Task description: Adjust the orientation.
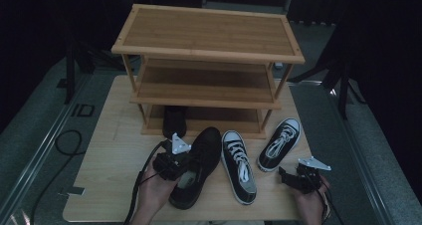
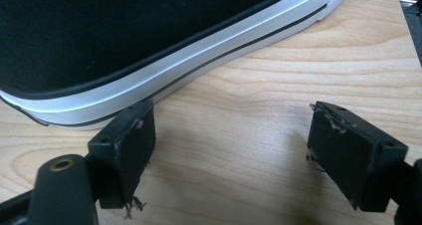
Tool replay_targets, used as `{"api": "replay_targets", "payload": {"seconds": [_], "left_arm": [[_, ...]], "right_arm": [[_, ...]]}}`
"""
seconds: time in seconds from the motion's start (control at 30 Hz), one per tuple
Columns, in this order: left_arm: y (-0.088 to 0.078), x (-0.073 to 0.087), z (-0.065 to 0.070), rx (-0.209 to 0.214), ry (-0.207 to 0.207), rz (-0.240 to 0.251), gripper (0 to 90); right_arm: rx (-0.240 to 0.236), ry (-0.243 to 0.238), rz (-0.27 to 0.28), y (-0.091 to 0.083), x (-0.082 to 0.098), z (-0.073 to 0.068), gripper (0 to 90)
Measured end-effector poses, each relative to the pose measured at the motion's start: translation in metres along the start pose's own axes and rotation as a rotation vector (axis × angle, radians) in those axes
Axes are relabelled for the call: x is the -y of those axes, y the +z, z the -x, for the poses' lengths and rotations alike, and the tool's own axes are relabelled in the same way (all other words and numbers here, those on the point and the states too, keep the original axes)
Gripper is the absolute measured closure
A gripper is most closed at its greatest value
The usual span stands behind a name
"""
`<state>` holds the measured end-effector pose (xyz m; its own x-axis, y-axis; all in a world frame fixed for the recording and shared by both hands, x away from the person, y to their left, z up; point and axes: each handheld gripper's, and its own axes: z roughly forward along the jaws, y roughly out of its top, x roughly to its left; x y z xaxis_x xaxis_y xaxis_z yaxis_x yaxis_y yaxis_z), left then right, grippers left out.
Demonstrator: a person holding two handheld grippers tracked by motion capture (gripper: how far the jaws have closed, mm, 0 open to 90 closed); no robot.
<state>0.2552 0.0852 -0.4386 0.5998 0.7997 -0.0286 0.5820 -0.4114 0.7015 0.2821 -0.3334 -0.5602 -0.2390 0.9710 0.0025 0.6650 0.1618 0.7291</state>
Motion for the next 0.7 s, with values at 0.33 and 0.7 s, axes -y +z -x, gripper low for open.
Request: {"api": "replay_targets", "payload": {"seconds": [0.33,0.7], "left_arm": [[0.012,-0.006,-0.012,-0.02,-0.046,0.031,86.6],[0.04,-0.017,-0.03,-0.048,-0.105,0.066,86.6]], "right_arm": [[0.0,0.0,0.0,0.0,0.0,0.0,18.9],[0.0,0.002,0.001,0.0,0.0,0.0,18.9]]}}
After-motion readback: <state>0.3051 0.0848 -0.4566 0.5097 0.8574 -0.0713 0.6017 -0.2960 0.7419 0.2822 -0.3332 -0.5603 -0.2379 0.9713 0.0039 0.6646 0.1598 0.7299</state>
